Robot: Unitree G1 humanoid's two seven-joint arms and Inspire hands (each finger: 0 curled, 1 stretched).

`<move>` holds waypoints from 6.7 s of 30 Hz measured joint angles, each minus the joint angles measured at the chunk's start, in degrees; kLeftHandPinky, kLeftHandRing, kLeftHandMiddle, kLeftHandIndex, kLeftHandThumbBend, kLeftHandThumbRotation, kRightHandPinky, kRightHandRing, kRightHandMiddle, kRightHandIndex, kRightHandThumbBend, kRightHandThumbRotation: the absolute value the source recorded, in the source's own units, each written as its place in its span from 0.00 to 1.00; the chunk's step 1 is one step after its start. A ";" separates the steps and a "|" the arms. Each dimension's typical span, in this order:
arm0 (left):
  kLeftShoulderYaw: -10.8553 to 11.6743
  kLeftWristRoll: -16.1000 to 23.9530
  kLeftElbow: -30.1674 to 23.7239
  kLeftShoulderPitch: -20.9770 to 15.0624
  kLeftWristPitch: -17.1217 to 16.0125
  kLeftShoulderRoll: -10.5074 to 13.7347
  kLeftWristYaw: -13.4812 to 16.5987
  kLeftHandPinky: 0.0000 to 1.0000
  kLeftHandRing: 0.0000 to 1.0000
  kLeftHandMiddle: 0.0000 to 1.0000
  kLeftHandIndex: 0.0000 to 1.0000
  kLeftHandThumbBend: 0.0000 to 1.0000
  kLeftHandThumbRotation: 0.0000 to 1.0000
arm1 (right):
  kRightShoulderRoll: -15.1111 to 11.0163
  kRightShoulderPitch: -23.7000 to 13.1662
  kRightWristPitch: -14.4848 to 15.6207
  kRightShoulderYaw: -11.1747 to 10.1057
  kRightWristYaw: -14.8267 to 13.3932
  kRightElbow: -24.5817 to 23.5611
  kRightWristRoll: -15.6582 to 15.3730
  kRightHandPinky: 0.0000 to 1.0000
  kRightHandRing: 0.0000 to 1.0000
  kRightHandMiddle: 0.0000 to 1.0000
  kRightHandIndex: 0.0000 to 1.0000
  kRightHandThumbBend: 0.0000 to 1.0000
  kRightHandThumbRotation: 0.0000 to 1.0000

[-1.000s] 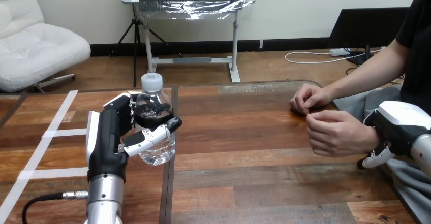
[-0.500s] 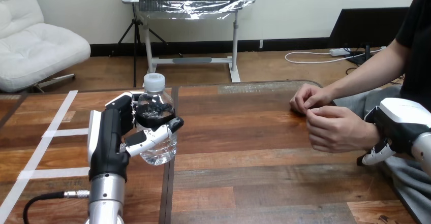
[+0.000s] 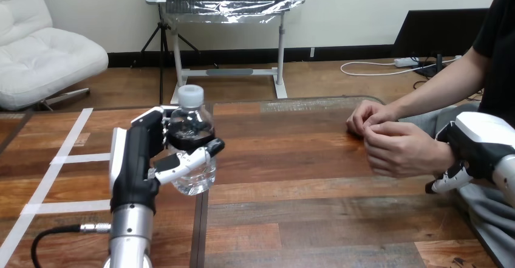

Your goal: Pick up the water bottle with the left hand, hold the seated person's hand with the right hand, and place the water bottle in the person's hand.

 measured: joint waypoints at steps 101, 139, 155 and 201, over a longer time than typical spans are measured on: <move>-10.36 3.61 -4.52 -8.39 6.68 -9.14 -0.18 0.36 0.38 0.42 0.49 0.60 0.00 | -0.92 11.65 7.96 -6.80 5.17 -40.48 2.14 0.12 0.18 0.26 0.30 0.76 0.00; -17.75 1.23 -2.10 -10.43 7.95 -10.01 3.84 0.38 0.40 0.42 0.49 0.60 0.00 | -0.91 13.35 8.45 -6.80 6.32 -45.74 2.15 0.11 0.17 0.25 0.28 0.77 0.00; -20.16 -0.74 0.69 -11.02 7.85 -10.22 4.98 0.42 0.42 0.43 0.50 0.59 0.00 | -0.91 14.28 8.76 -6.80 7.09 -45.92 1.48 0.11 0.18 0.26 0.28 0.76 0.00; -22.80 -2.65 1.92 -13.38 6.43 -11.13 4.74 0.54 0.60 0.65 0.69 0.63 0.18 | -1.60 14.92 9.50 -10.15 6.66 -45.88 -0.82 0.46 0.56 0.65 0.65 0.87 0.00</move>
